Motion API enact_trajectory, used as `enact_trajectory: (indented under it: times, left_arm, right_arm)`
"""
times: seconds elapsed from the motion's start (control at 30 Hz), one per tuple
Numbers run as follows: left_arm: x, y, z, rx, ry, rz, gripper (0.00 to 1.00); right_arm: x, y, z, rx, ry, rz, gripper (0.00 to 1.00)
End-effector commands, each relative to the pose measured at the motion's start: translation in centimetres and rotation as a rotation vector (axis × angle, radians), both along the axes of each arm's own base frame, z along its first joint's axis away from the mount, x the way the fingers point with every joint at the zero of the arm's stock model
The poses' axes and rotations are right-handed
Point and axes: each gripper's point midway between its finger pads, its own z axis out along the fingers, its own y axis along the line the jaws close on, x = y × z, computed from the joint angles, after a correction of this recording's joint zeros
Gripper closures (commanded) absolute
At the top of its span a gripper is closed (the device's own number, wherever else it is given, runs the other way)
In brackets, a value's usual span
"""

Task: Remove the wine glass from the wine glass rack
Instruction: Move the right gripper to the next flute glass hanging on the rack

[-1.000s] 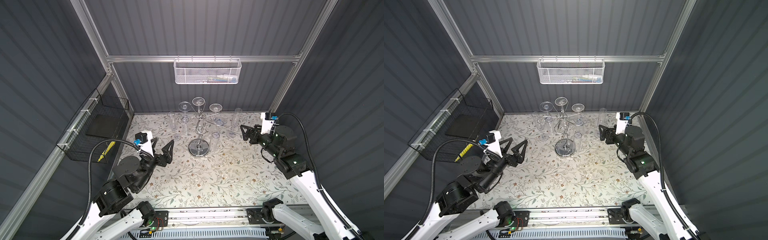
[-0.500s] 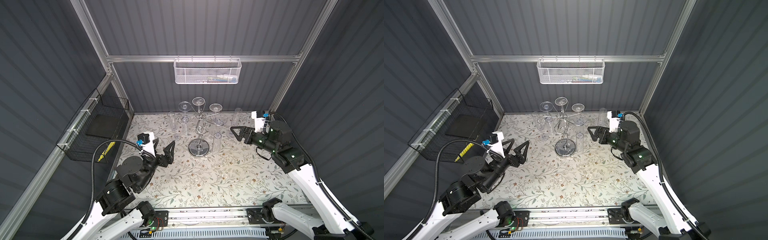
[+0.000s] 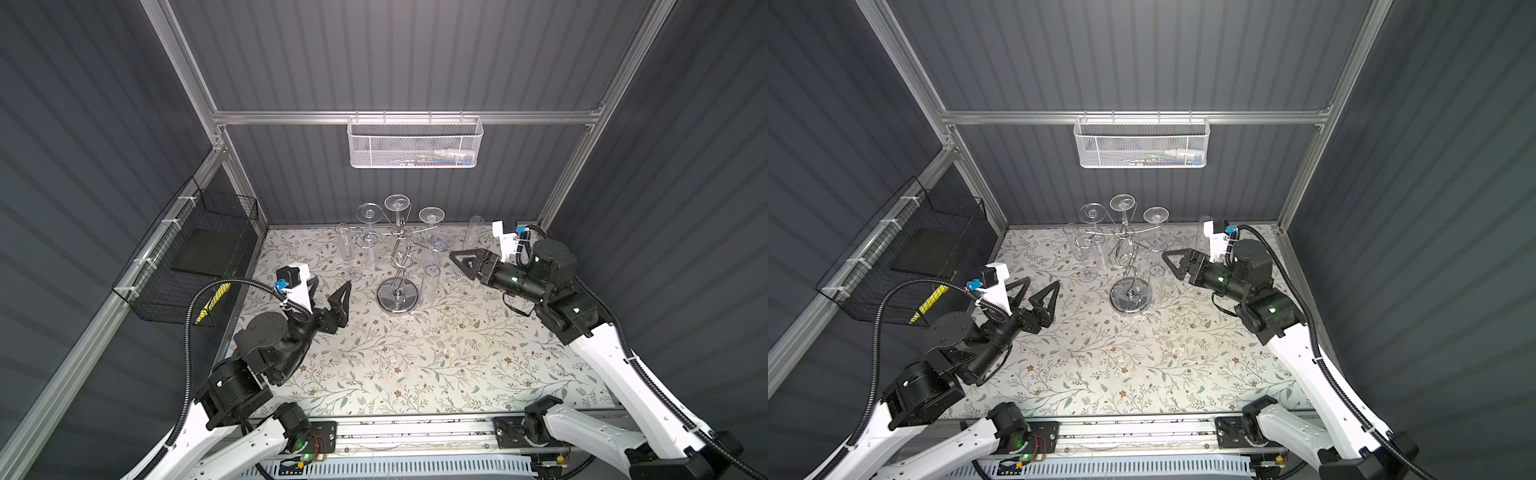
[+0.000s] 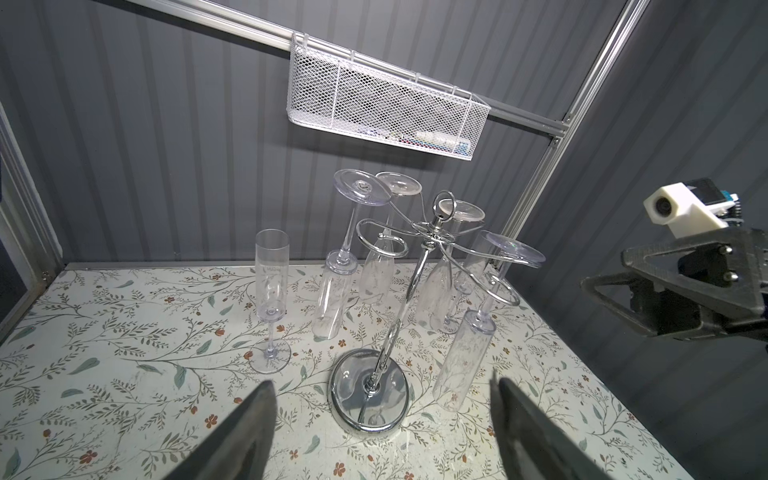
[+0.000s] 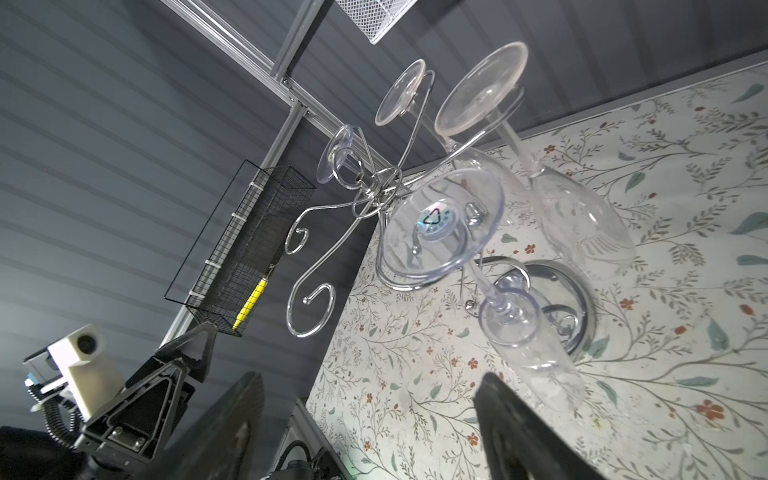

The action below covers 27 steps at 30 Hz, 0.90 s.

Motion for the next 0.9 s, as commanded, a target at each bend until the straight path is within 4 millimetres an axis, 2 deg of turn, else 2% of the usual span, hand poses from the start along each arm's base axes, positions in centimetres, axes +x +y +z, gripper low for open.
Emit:
enact_trajectory:
  times: [0.0, 0.23, 0.37, 0.5, 0.87]
  left_arm:
    - [0.0, 0.1, 0.2, -0.028, -0.004, 0.009, 0.18]
    - [-0.1, 0.2, -0.1, -0.030, 0.002, 0.009, 0.18]
    - [0.0, 0.2, -0.3, -0.029, 0.007, 0.013, 0.18]
    - [-0.1, 0.2, -0.3, -0.032, 0.012, 0.010, 0.18]
    - [-0.3, 0.6, -0.6, -0.042, 0.018, 0.017, 0.18]
  right_arm:
    - [-0.3, 1.0, 1.3, 0.071, 0.008, 0.046, 0.20]
    - [0.2, 1.9, 1.5, 0.169, 0.037, 0.074, 0.23]
    - [1.0, 2.5, 2.0, 0.211, 0.052, 0.085, 0.29]
    - [2.3, 3.5, 1.4, 0.242, 0.092, 0.102, 0.33]
    - [2.2, 2.1, 0.3, 0.236, 0.127, 0.019, 0.38]
